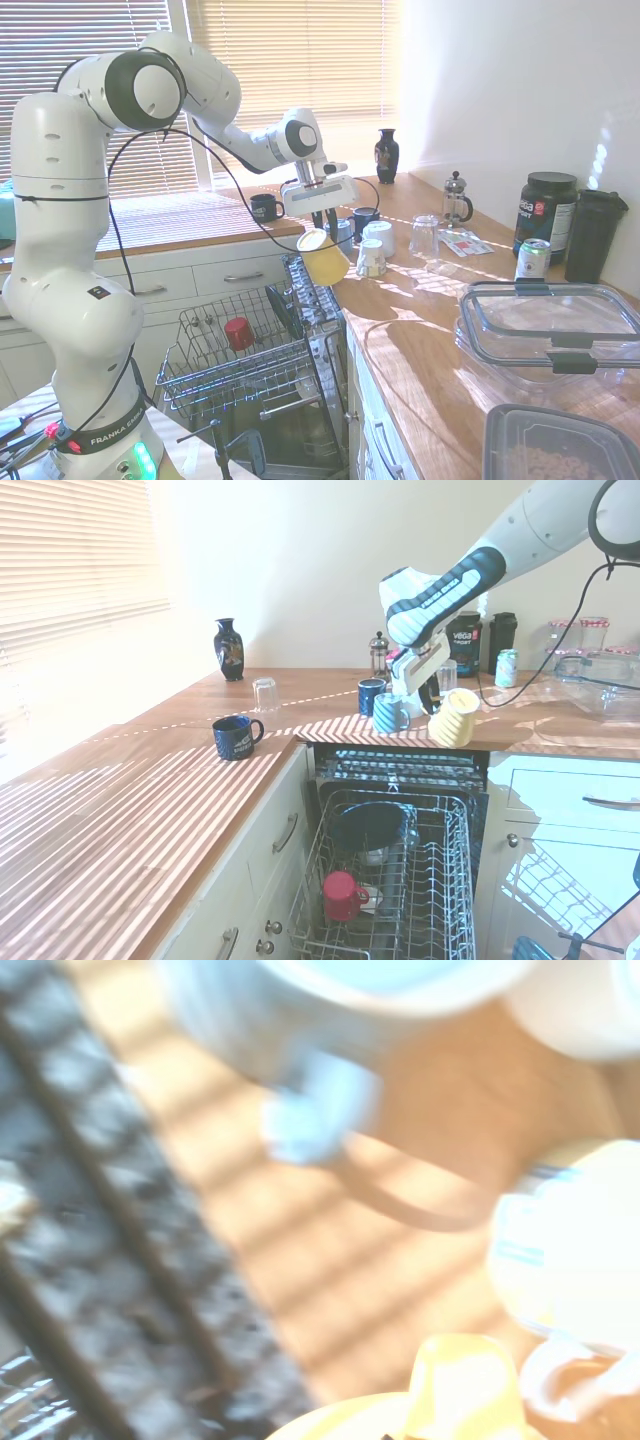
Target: Remove a mug cup out of the dishwasher
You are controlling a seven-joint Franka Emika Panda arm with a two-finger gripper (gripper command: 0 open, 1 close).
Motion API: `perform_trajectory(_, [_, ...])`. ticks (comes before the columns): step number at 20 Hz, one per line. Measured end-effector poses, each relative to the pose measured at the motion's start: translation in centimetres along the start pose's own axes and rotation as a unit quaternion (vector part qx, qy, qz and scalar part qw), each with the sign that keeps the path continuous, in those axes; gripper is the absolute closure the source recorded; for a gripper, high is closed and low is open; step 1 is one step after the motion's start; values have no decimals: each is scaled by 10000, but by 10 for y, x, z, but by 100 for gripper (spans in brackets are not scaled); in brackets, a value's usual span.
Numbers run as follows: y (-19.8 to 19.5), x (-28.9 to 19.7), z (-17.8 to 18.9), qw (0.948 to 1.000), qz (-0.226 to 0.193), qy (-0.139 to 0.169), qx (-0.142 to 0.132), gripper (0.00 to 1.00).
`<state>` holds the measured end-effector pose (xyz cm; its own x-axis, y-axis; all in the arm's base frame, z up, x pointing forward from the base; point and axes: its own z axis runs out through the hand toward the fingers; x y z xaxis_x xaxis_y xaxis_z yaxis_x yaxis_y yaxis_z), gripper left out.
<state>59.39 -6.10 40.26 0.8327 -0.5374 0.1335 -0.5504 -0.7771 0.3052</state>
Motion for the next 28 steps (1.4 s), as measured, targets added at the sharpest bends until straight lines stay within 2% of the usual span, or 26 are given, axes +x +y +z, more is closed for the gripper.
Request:
perform_trajectory(6, [41, 25, 12, 9999, 58, -67, 64, 100])
perform_trajectory(16, [76, 99, 44, 9997, 50, -219, 23, 100])
perform_trajectory(25, [55, 159, 85, 9993, -42, -348, -84, 100])
perform_trajectory(26, [55, 163, 85, 9994, -25, -328, -65, 0])
perform_trajectory(28, [61, 170, 83, 9993, 95, -372, -8, 0])
